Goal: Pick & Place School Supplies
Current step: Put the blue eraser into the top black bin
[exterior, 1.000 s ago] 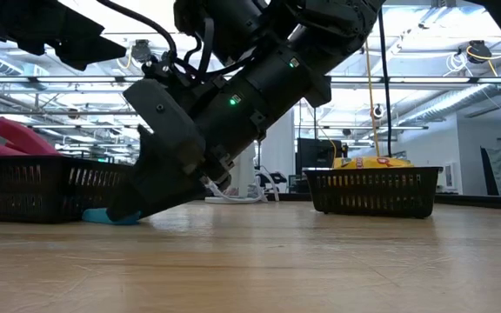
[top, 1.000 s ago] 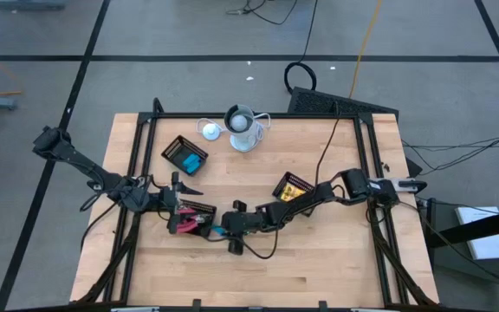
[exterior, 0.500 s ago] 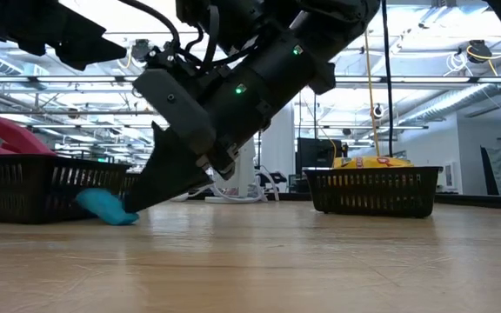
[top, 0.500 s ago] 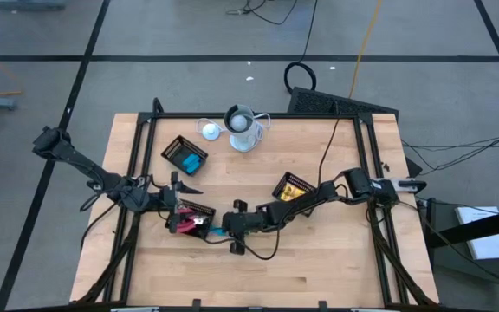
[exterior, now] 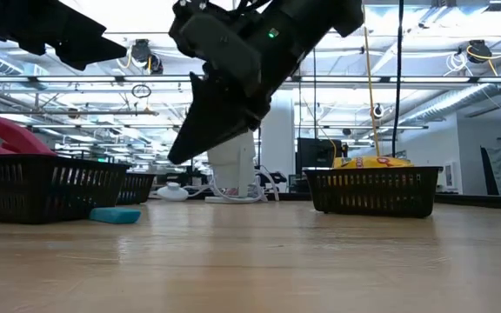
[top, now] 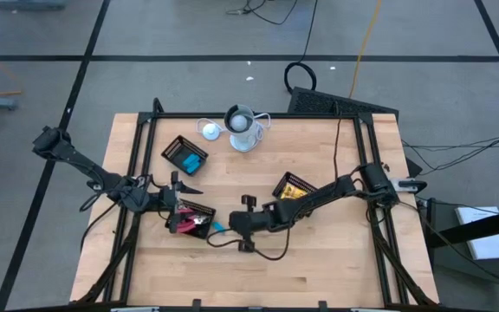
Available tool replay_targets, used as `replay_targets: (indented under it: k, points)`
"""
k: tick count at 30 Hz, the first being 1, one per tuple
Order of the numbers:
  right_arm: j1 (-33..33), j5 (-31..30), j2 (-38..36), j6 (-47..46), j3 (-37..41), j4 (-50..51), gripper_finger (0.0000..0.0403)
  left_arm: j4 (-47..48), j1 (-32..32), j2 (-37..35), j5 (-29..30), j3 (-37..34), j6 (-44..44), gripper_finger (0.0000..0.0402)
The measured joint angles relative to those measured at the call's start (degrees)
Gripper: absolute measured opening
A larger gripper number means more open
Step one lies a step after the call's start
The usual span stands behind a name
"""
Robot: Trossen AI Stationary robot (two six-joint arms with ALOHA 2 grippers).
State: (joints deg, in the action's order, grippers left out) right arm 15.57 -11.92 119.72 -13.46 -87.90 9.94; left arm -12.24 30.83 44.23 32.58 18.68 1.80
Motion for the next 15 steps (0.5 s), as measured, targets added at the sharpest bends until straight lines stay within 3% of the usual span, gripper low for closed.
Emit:
replay_targets:
  k: [4,8,15]
  points:
    - [0.1,10.6,2.1,-0.6,0.0,-7.8,0.0005,-0.2,0.0,0.0,0.0,0.0,0.0,0.0271]
    - [0.1,18.3,6.2,-1.4,0.2,-15.0,0.0036,0.1,0.0,0.0,0.0,0.0,0.0,0.0271]
    - [-2.7,15.0,7.6,-2.9,0.0,-18.4,0.0148,0.2,0.1,0.0,-1.3,0.0,0.5,0.0271]
